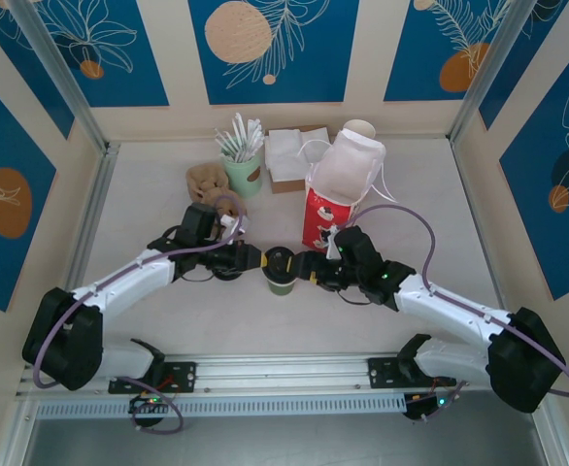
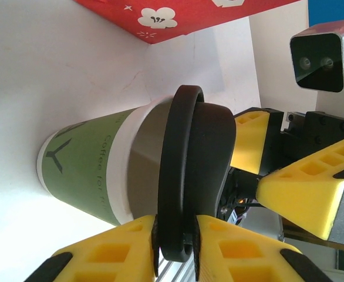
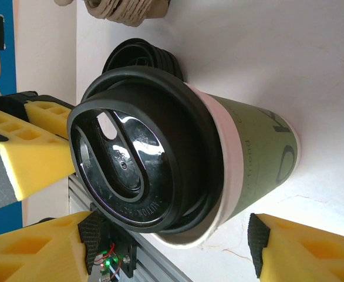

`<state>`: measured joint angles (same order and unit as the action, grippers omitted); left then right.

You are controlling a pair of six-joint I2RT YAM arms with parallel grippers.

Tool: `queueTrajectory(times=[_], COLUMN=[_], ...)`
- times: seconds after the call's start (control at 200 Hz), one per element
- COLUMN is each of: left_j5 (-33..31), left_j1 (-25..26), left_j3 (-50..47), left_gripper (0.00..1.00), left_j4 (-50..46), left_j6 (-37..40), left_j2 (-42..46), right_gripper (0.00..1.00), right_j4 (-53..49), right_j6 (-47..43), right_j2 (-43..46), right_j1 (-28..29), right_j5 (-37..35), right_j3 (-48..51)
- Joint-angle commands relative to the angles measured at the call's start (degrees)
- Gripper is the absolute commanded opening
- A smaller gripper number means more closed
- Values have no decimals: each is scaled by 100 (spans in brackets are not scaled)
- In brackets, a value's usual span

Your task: Pack the takeout coffee

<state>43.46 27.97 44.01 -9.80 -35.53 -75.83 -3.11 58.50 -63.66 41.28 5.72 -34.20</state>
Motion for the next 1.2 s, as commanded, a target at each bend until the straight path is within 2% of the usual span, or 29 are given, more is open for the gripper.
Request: queueTrajectory(times=[0.0, 0.615, 0.705, 0.815, 0.96, 1.065, 1.195], left_j5=[77, 84, 88, 45, -38, -104, -270], left_j1=[-91, -91, -90, -91, -89, -87, -81], left_j3=[-68, -86, -68, -36, 51, 131, 277], left_gripper=[23, 28, 32, 43, 48, 58, 65], left_j4=[26, -162, -222, -359, -483, -527, -655], left_j6=[126, 312, 360, 458, 543, 581, 619], left_j2=[-87, -127, -88, 0, 91, 180, 268], right_gripper=[70, 71, 71, 71, 71, 71, 71], right_j4=[112, 76, 53, 27, -35, -82, -143], right_j6=[-78, -149, -180, -199, -239, -259, -280], right_j2=[-15, -109, -138, -179, -254, -276, -274], right_j1=[47, 65, 65, 64, 76, 82, 109], right_j5=[-153, -290, -307, -325, -334, -343, -361], right_j3=[-195, -298, -323, -363, -432, -461, -489])
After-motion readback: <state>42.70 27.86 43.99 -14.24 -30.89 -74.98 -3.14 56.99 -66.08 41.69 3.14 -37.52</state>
